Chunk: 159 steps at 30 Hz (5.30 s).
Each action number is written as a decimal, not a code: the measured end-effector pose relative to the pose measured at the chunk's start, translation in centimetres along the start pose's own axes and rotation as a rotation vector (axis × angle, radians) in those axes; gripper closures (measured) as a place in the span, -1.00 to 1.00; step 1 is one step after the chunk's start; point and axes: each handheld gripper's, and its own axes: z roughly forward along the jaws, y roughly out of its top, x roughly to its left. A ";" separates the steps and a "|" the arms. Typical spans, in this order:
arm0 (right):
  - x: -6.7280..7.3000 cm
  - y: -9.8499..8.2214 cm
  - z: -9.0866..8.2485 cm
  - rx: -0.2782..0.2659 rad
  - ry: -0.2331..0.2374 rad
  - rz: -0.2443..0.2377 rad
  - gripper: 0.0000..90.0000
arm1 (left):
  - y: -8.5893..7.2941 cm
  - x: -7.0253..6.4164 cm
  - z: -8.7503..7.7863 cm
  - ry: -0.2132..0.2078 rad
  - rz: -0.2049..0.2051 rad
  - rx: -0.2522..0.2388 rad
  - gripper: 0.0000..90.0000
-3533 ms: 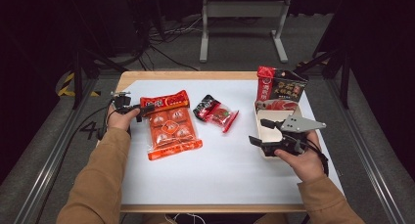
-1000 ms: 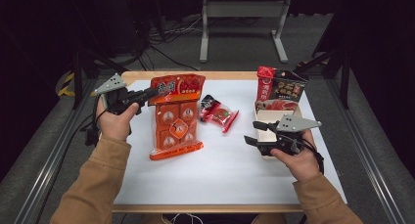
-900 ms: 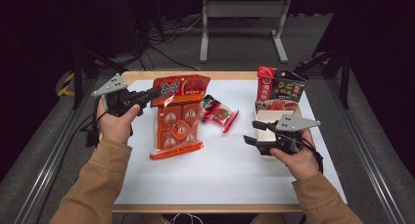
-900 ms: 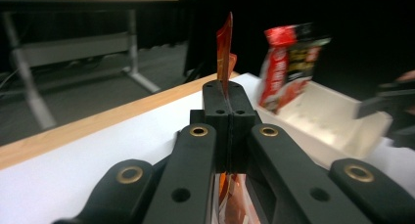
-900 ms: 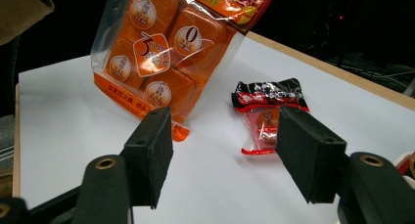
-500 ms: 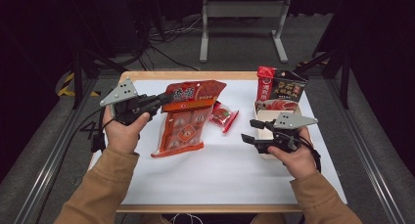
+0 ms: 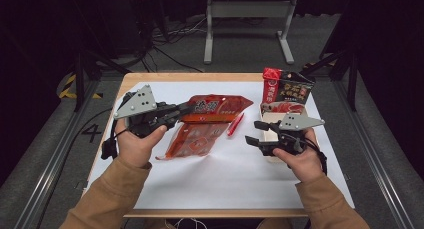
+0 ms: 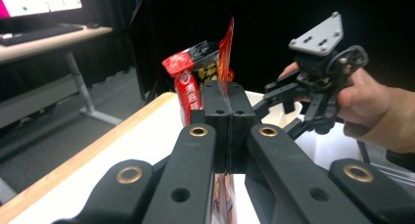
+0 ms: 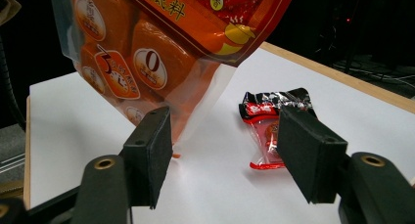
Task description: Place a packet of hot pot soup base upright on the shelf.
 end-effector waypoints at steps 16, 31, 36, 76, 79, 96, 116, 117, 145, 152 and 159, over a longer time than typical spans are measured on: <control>0.5 0.0 1.7 -0.019 0.120 -0.020 -0.53 | 1.6 -2.0 1.3 -0.112 0.014 -0.053 1.00; 1.0 -0.3 3.5 -0.035 0.246 -0.073 -0.50 | 1.5 -2.0 2.9 -0.157 -0.004 -0.060 1.00; 0.8 -0.4 3.7 -0.068 0.278 -0.053 -0.26 | 1.5 -1.7 2.7 -0.153 -0.016 -0.069 1.00; -0.1 3.8 -1.1 0.014 0.247 -0.109 0.55 | -0.8 1.2 1.9 -0.003 -0.102 -0.028 0.15; -0.4 4.4 -1.8 0.027 0.213 -0.104 0.56 | -1.4 1.6 1.8 0.000 -0.120 -0.010 0.08; -1.8 6.2 -4.7 0.012 0.098 -0.055 0.55 | -5.5 3.2 1.3 0.084 -0.147 0.095 -0.09; -4.0 7.2 -6.4 -0.023 -0.019 -0.030 0.55 | -9.6 4.4 0.5 0.137 -0.179 0.164 -0.22; -4.1 7.2 -6.5 -0.025 -0.025 -0.030 0.55 | -9.7 4.5 0.5 0.138 -0.183 0.167 -0.22; -6.7 5.2 -10.8 -0.054 -0.238 0.030 0.55 | -11.3 5.8 0.0 0.161 -0.223 0.194 -0.28; -7.3 4.5 -10.8 -0.055 -0.260 0.052 0.56 | -11.4 5.8 0.0 0.163 -0.224 0.194 -0.28; -7.9 3.4 -10.6 -0.045 -0.279 0.062 0.56 | -11.5 5.8 -0.1 0.153 -0.239 0.184 -0.28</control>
